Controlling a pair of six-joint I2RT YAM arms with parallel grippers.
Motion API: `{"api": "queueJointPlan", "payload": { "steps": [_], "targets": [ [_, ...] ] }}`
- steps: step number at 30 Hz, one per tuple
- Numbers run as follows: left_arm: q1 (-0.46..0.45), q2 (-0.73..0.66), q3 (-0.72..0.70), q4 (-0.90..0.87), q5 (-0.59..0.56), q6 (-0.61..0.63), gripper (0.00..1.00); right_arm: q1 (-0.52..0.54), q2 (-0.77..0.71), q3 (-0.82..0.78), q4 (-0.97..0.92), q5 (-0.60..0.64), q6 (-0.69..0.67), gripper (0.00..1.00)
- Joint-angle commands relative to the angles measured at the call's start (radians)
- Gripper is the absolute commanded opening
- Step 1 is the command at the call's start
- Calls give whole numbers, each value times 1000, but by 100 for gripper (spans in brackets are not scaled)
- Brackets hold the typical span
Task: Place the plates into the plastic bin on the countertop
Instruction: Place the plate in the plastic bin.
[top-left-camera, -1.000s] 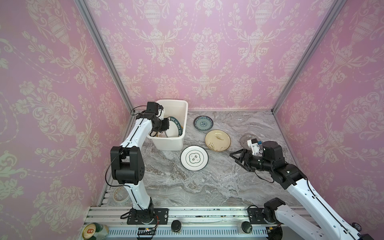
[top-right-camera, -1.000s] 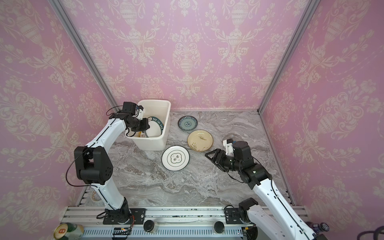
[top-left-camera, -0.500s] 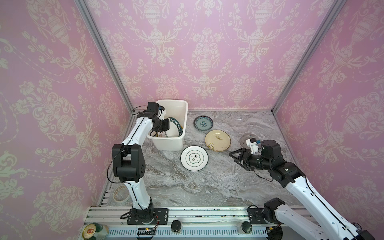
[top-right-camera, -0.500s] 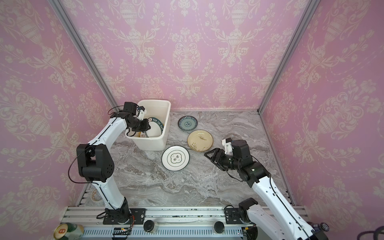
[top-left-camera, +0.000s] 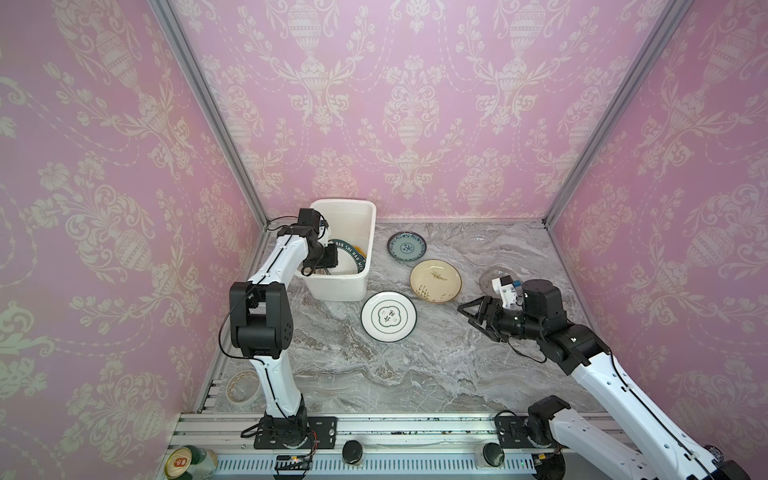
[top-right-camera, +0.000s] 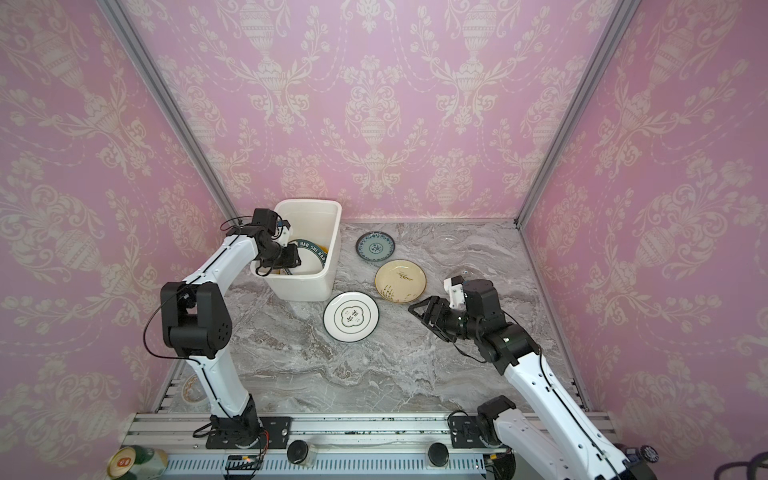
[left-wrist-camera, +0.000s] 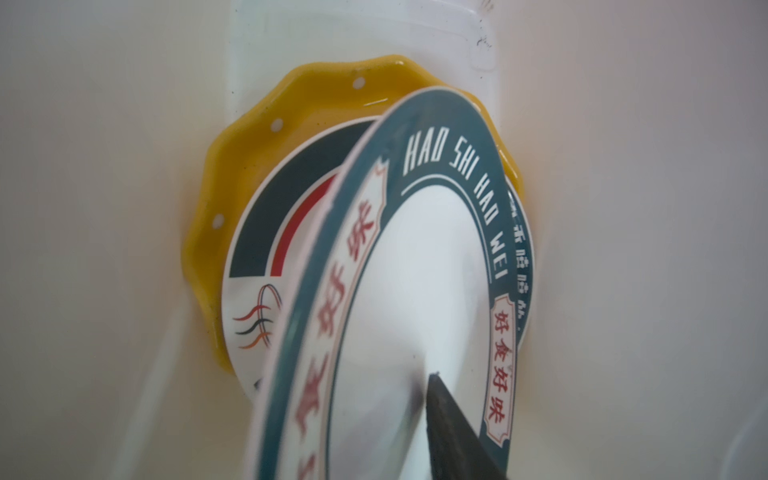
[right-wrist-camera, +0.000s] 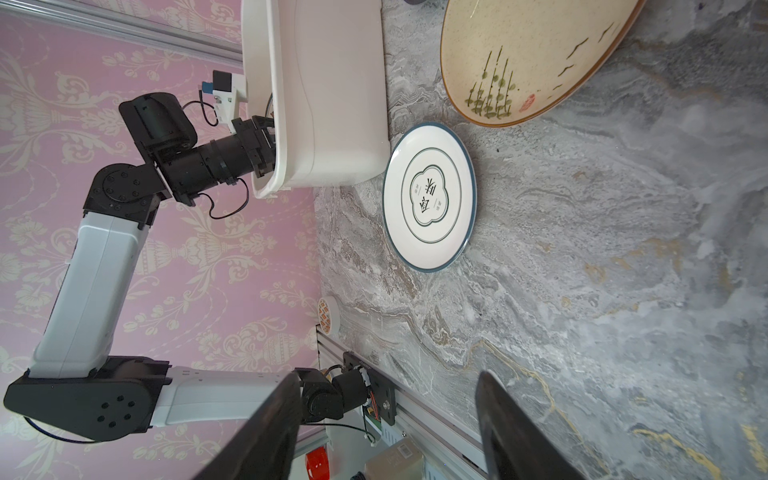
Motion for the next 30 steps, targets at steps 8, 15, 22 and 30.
{"api": "queueJointPlan", "payload": {
  "steps": [8,15,22,30],
  "targets": [
    [3,69,44,-116,-164,52,43,7,3,8,41,-13,-14,67],
    [3,102,64,-143,-212,56,48,6,10,6,51,-14,-15,67],
    [3,119,73,-164,-219,59,54,7,14,-2,64,-15,-12,67],
    [2,97,52,-154,-195,59,67,7,15,-10,80,-18,-8,67]
  ]
}}
